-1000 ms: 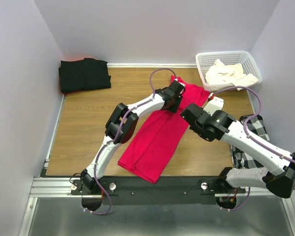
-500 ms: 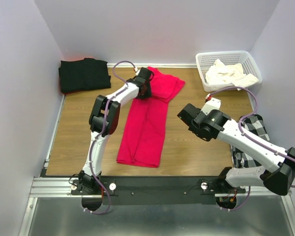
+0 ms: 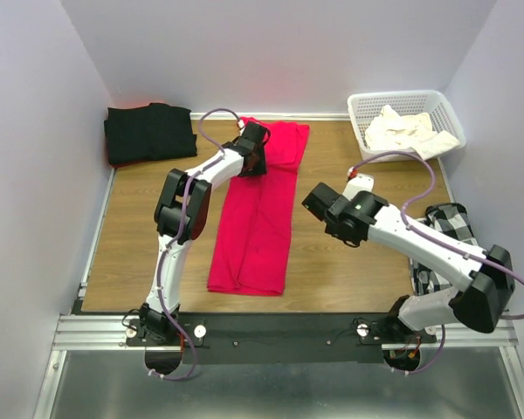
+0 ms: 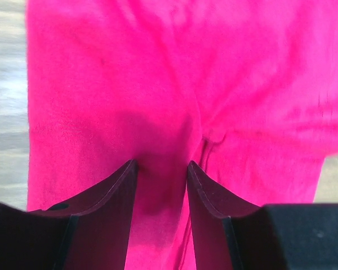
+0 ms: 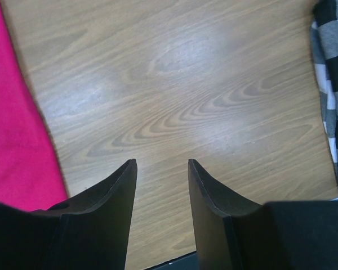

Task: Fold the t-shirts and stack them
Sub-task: Rotate the tshirt 90 degrees

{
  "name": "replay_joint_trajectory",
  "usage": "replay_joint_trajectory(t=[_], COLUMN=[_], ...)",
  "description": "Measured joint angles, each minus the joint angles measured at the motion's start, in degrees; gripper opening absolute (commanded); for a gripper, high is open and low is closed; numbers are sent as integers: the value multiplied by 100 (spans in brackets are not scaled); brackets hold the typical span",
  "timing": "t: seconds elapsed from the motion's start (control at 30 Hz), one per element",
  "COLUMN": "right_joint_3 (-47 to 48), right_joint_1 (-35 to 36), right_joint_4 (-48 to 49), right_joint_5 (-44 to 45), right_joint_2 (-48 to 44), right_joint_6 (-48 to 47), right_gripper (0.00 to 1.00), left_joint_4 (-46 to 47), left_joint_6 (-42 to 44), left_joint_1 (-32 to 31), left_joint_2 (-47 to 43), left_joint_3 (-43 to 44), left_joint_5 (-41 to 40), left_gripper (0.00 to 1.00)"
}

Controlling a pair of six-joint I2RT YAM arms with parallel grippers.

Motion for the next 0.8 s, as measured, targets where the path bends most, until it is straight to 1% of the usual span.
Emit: replay_joint_trajectory(t=[0.2, 0.3, 0.47, 0.57, 0.63, 0.73, 0.8], right_joint_3=[9, 15, 203, 363, 437, 452, 452], right_joint_1=[-4, -9, 50, 262, 531, 852, 1034], right_joint_4=[426, 933, 1615, 1908, 2059, 2232, 2328], right_joint_5=[-433, -866, -1534, -1773, -1956, -2227, -2422], right_joint_2=[658, 872, 1222, 1652, 1967, 2214, 2273], right_joint_6=[-501, -1010, -1788, -2177, -2428, -2677, -2806], right_gripper=[50, 50, 50, 50, 50, 50, 50], left_joint_4=[20, -192, -544, -619, -645, -708, -748], left_joint_6=[308, 393, 542, 619, 678, 756, 807], left_joint_1=[-175, -216, -186, -157, -116, -28, 26], left_joint_2=[-317, -619, -1427, -1937, -2260, -2673, -2894], left_joint_3=[-424, -649, -765, -776, -879, -1300, -1735], left_joint_5=[269, 254, 15, -72, -120, -125, -125], left_gripper=[50, 50, 50, 50, 50, 50, 50])
